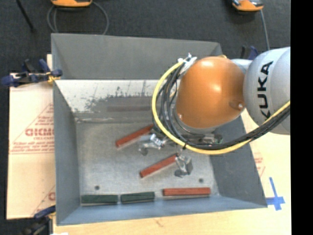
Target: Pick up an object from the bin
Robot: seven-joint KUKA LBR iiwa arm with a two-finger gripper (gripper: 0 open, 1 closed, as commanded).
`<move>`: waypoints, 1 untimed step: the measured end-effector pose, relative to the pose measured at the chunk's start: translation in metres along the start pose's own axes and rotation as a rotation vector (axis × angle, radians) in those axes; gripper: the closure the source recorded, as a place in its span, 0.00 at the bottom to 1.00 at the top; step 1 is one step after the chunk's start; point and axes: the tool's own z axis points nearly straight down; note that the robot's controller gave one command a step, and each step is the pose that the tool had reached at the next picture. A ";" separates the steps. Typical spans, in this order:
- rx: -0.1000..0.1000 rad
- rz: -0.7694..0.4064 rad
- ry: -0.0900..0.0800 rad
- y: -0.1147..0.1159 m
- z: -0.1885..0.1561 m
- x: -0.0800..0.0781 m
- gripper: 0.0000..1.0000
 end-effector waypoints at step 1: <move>0.003 -0.247 0.001 -0.090 0.160 -0.019 0.00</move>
Offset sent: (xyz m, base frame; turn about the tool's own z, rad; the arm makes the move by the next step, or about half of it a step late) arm 0.0823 -0.0368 -0.1597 -0.2515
